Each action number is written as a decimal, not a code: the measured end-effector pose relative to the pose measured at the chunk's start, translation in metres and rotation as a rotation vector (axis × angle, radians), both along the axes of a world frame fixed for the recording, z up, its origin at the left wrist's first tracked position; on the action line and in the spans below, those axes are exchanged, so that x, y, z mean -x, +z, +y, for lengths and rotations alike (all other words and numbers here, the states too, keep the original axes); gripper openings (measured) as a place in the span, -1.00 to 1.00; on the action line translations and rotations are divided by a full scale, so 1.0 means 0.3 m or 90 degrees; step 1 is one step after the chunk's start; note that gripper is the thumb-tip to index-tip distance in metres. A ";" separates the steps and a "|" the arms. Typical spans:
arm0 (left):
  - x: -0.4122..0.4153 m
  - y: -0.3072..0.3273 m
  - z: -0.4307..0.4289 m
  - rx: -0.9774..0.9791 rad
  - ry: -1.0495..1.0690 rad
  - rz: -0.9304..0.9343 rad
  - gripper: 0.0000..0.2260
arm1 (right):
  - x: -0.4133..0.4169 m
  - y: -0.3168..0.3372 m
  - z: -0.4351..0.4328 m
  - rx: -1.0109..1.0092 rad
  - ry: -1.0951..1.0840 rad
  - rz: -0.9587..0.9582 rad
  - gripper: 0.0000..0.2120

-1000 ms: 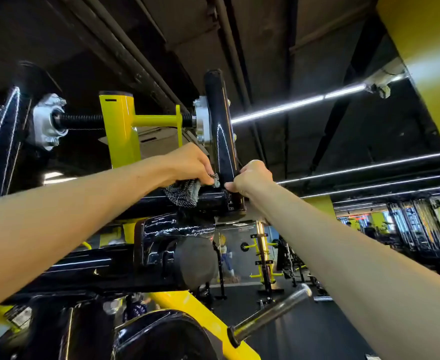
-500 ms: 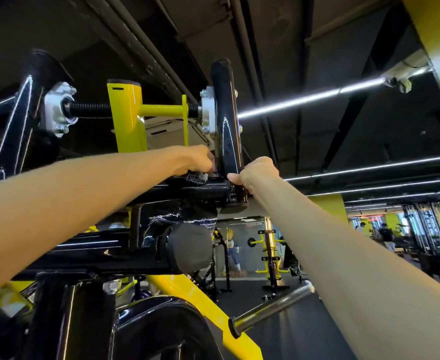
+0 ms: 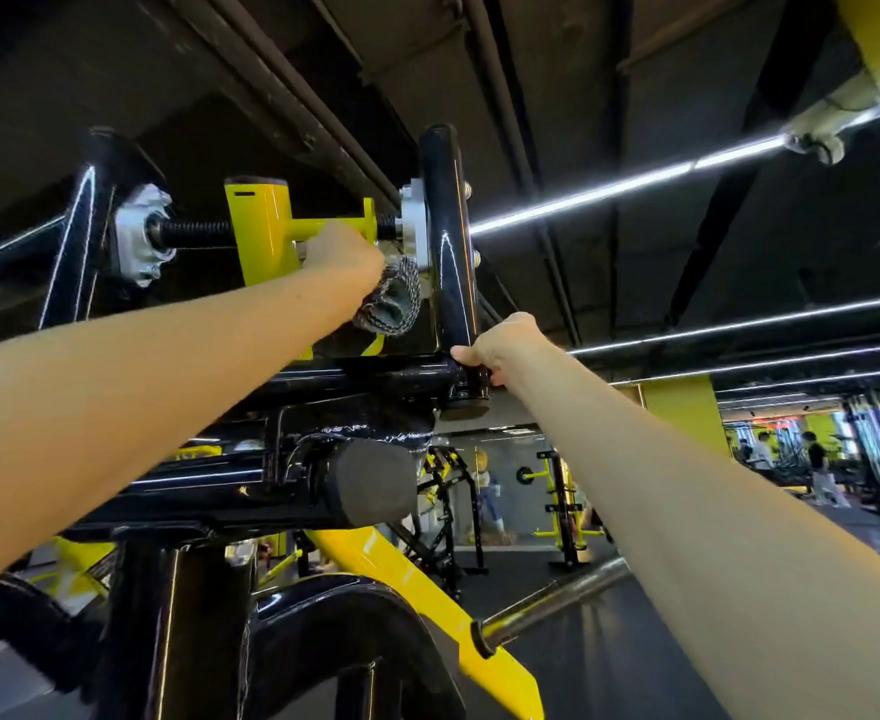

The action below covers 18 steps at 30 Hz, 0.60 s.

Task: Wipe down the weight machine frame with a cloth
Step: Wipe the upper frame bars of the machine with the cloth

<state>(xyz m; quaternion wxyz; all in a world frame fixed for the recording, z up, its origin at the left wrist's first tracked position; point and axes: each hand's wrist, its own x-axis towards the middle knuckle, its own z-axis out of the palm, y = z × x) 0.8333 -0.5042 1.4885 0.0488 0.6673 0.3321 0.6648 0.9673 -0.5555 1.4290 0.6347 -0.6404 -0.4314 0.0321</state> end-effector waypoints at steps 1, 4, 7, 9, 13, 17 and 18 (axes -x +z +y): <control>-0.029 0.000 -0.005 -0.012 0.021 0.041 -0.85 | -0.002 -0.005 0.001 -0.018 -0.026 -0.015 -0.51; -0.124 -0.039 -0.015 0.000 0.031 0.156 -0.82 | -0.009 -0.030 0.024 -0.032 -0.064 -0.044 -0.62; -0.145 -0.056 -0.020 0.030 -0.017 0.177 -0.77 | -0.022 -0.025 0.046 -0.050 -0.084 -0.031 -0.65; -0.105 -0.048 -0.040 0.072 -0.092 0.210 -0.76 | -0.028 -0.011 0.048 -0.043 -0.074 -0.040 -0.62; 0.029 -0.051 -0.106 0.194 -0.396 0.210 -0.91 | -0.031 -0.003 0.024 -0.010 -0.052 -0.047 -0.55; 0.187 -0.041 -0.041 0.183 -0.292 0.106 -0.97 | 0.004 0.002 -0.016 -0.003 -0.104 -0.070 -0.38; 0.236 -0.045 -0.016 0.187 -0.266 0.108 -0.96 | 0.023 0.006 -0.034 -0.010 -0.143 -0.090 -0.30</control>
